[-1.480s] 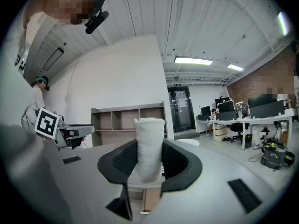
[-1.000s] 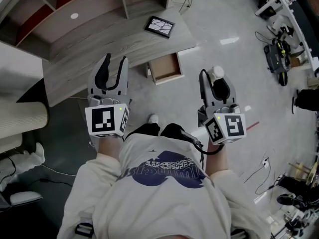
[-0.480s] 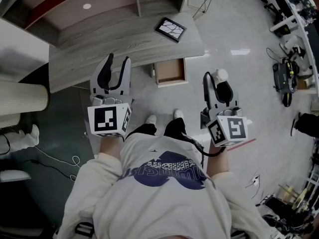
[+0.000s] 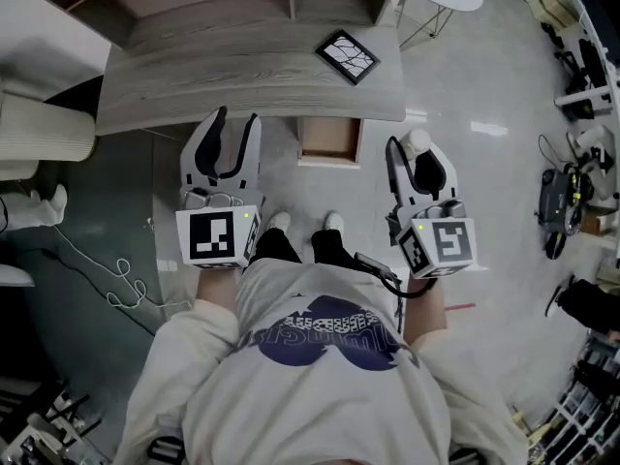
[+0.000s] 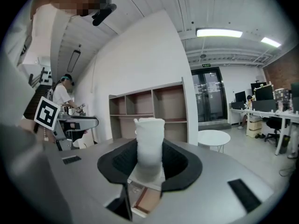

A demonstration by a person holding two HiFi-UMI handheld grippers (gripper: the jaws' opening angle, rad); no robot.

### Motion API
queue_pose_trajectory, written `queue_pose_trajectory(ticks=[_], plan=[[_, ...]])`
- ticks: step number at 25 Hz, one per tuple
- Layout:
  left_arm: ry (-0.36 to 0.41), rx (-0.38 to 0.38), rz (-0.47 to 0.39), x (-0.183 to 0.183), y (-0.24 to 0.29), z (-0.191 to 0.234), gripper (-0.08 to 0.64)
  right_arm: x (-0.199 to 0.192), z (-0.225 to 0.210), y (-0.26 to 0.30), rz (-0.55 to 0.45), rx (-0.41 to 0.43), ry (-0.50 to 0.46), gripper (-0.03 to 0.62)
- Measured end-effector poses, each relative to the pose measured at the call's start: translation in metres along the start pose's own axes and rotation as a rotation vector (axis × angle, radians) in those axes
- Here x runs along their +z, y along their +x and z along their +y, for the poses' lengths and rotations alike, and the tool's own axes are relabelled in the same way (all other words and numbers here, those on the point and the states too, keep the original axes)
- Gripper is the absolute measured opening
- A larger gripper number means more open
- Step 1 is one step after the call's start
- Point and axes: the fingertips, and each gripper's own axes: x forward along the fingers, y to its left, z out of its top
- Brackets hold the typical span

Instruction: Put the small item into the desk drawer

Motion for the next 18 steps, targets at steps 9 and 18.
queue_pose_trajectory(ticks=[9,18], plan=[[-0.018,0.109,0.085,-0.034,-0.003,-0.017,0.146,-0.045,-0.001,0.051,0.134,0.222,-0.125,0.135],[-0.043,0.140,0.154,-0.079,0.001,0.000,0.146,-0.129,0.027,0.105,0.305,0.388,-0.291,0.135]])
